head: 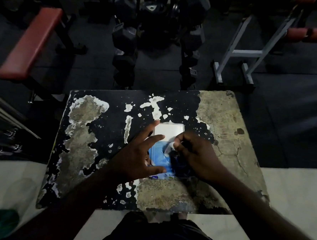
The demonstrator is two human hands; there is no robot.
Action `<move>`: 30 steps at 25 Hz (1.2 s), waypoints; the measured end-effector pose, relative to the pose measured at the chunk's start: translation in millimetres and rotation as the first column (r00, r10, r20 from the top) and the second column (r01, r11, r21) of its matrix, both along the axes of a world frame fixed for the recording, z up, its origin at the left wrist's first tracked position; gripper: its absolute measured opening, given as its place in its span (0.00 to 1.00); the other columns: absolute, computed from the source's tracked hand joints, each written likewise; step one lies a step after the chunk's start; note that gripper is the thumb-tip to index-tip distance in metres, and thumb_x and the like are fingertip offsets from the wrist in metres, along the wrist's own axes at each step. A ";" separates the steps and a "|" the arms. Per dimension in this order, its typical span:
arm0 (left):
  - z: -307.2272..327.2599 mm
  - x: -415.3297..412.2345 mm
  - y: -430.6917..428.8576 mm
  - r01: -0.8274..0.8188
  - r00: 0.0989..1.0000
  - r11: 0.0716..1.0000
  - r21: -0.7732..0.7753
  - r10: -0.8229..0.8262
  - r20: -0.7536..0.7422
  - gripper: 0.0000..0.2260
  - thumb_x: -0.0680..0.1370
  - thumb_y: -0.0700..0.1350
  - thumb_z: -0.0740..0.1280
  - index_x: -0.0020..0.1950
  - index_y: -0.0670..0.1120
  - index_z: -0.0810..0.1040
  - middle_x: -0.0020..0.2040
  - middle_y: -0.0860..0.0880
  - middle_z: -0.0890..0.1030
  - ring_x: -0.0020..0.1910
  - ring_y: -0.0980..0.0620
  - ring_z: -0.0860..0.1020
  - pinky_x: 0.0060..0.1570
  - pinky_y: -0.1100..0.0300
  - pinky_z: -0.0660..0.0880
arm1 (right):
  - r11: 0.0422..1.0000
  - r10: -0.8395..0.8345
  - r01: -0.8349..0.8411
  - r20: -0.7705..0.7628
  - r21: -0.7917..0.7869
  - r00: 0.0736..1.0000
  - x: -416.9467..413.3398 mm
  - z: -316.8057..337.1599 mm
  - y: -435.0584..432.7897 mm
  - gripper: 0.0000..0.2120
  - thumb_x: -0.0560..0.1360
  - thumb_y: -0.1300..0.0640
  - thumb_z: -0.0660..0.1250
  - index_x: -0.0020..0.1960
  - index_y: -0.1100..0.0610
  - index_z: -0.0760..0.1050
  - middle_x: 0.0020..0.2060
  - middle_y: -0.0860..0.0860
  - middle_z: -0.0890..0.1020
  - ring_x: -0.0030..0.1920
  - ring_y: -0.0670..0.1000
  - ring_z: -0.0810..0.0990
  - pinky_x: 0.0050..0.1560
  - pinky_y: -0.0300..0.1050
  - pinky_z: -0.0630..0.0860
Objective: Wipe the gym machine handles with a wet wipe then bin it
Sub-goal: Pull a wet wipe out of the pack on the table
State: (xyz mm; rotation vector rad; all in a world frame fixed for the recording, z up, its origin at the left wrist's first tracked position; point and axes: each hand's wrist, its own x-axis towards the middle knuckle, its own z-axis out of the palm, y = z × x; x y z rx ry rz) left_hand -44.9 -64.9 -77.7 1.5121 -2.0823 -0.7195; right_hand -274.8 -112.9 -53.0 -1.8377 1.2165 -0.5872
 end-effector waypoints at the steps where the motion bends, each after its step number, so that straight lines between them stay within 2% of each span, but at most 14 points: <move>1: 1.9 -0.3 -0.2 0.000 1.000 1.000 0.005 0.000 -0.004 0.41 0.69 0.64 0.78 0.76 0.48 0.71 0.84 0.61 0.46 0.73 0.69 0.63 0.64 0.61 0.74 | 0.990 -0.044 0.029 0.107 0.139 0.993 -0.1 2.0 -2.3 0.07 0.83 0.57 0.66 0.45 0.53 0.75 0.38 0.44 0.82 0.37 0.40 0.78 0.40 0.36 0.72; 3: 2.8 -1.0 -0.5 -0.004 1.000 1.000 0.018 0.004 -0.011 0.41 0.68 0.64 0.78 0.76 0.47 0.72 0.84 0.61 0.47 0.70 0.63 0.68 0.62 0.62 0.75 | 0.922 -0.181 0.038 0.340 0.386 0.923 -2.2 7.0 -7.2 0.08 0.85 0.59 0.62 0.47 0.58 0.73 0.40 0.51 0.81 0.40 0.47 0.79 0.40 0.41 0.75; 5: 1.2 -1.0 -1.0 -0.008 1.000 1.000 0.021 0.008 -0.011 0.41 0.68 0.64 0.79 0.75 0.47 0.72 0.84 0.61 0.47 0.71 0.59 0.69 0.63 0.61 0.75 | 0.803 -0.405 0.031 0.507 0.595 0.761 -3.7 17.8 -10.1 0.06 0.85 0.60 0.59 0.52 0.61 0.72 0.43 0.60 0.79 0.41 0.55 0.81 0.40 0.48 0.80; 6: -0.3 -1.1 -0.9 -0.009 1.000 1.000 0.015 0.009 -0.019 0.42 0.67 0.64 0.79 0.75 0.46 0.72 0.84 0.60 0.47 0.72 0.59 0.69 0.64 0.64 0.74 | 0.757 -0.494 0.031 0.540 0.653 0.682 -5.0 23.5 -11.6 0.06 0.85 0.60 0.59 0.55 0.60 0.73 0.43 0.60 0.79 0.39 0.56 0.81 0.40 0.50 0.82; 8: -0.2 -2.0 -0.1 -0.023 0.999 0.999 0.023 0.024 -0.044 0.44 0.67 0.63 0.80 0.76 0.45 0.72 0.84 0.58 0.47 0.77 0.64 0.62 0.67 0.73 0.68 | 0.727 -0.548 0.022 0.561 0.686 0.621 -8.1 32.5 -14.3 0.06 0.85 0.60 0.58 0.56 0.60 0.73 0.41 0.57 0.81 0.38 0.55 0.83 0.41 0.49 0.84; 10: 4.2 -5.7 -0.1 -0.040 0.998 0.999 0.027 0.041 -0.045 0.47 0.65 0.64 0.81 0.78 0.47 0.68 0.85 0.56 0.48 0.81 0.63 0.54 0.74 0.70 0.60 | 0.716 -0.538 -0.021 0.571 0.698 0.620 -10.4 35.6 -15.9 0.08 0.85 0.60 0.57 0.56 0.61 0.74 0.44 0.58 0.84 0.44 0.58 0.86 0.46 0.51 0.83; 11: 6.7 -7.9 -0.6 -0.049 0.997 0.999 0.017 0.050 -0.054 0.49 0.65 0.63 0.82 0.79 0.48 0.65 0.84 0.55 0.51 0.82 0.60 0.55 0.76 0.64 0.61 | 0.696 -0.548 -0.042 0.567 0.717 0.615 -11.8 35.9 -16.2 0.09 0.84 0.59 0.57 0.58 0.62 0.75 0.46 0.60 0.83 0.47 0.60 0.86 0.49 0.53 0.83; 14: 15.0 -13.3 -1.0 -0.115 0.979 0.993 -0.018 0.110 -0.172 0.50 0.63 0.57 0.85 0.78 0.50 0.64 0.77 0.53 0.65 0.75 0.55 0.69 0.72 0.54 0.72 | 0.631 -0.611 -0.056 0.539 0.774 0.580 -19.9 34.9 -20.6 0.15 0.83 0.55 0.56 0.56 0.63 0.77 0.43 0.58 0.83 0.44 0.58 0.85 0.54 0.55 0.81; 17: 24.5 -23.7 0.7 -0.160 0.982 0.983 -0.091 0.149 -0.111 0.38 0.67 0.60 0.82 0.72 0.52 0.72 0.64 0.57 0.72 0.62 0.62 0.75 0.60 0.63 0.76 | 0.634 -0.623 -0.061 0.555 0.771 0.551 -31.3 32.1 -27.2 0.14 0.81 0.54 0.57 0.51 0.61 0.77 0.43 0.57 0.81 0.44 0.58 0.83 0.52 0.53 0.80; 19: 21.7 -33.4 1.7 -0.152 0.988 0.978 -0.140 0.150 -0.022 0.26 0.72 0.61 0.77 0.66 0.52 0.76 0.57 0.58 0.74 0.56 0.63 0.76 0.55 0.62 0.77 | 0.639 -0.616 -0.077 0.569 0.765 0.545 -38.5 27.4 -30.4 0.12 0.79 0.52 0.61 0.54 0.60 0.75 0.49 0.61 0.78 0.48 0.62 0.82 0.50 0.54 0.81; 22: 4.8 -42.7 -0.5 -0.252 0.967 0.957 -0.144 0.254 -0.006 0.18 0.75 0.52 0.76 0.63 0.52 0.77 0.57 0.57 0.75 0.54 0.57 0.77 0.55 0.52 0.79 | 0.625 -0.595 -0.088 0.546 0.776 0.589 -46.9 25.4 -28.9 0.14 0.76 0.51 0.63 0.54 0.61 0.72 0.50 0.65 0.75 0.43 0.61 0.82 0.42 0.52 0.81; 25: -1.9 -45.4 -3.7 -0.345 0.937 0.931 -0.118 0.350 0.019 0.18 0.73 0.45 0.78 0.61 0.51 0.80 0.58 0.54 0.78 0.55 0.55 0.78 0.56 0.50 0.80 | 0.600 -0.543 -0.137 0.526 0.788 0.654 -51.7 24.9 -22.3 0.14 0.79 0.51 0.59 0.57 0.60 0.70 0.45 0.66 0.78 0.38 0.59 0.82 0.36 0.48 0.77; 28: -11.3 -46.3 2.1 -0.083 0.969 0.935 -0.346 0.156 0.190 0.16 0.76 0.37 0.74 0.63 0.44 0.83 0.62 0.46 0.83 0.61 0.47 0.80 0.61 0.47 0.79 | 0.584 -0.545 -0.152 0.524 0.797 0.655 -51.7 18.9 -16.6 0.10 0.81 0.53 0.60 0.56 0.58 0.71 0.41 0.64 0.79 0.37 0.59 0.83 0.41 0.52 0.76; 30: -18.0 -48.0 11.7 0.045 0.959 0.934 -0.355 0.059 0.277 0.17 0.81 0.41 0.65 0.70 0.42 0.79 0.70 0.44 0.79 0.70 0.46 0.76 0.68 0.44 0.75 | 0.601 -0.515 -0.133 0.510 0.788 0.689 -51.0 16.9 -15.8 0.08 0.82 0.54 0.61 0.55 0.58 0.72 0.43 0.64 0.78 0.36 0.58 0.82 0.39 0.50 0.77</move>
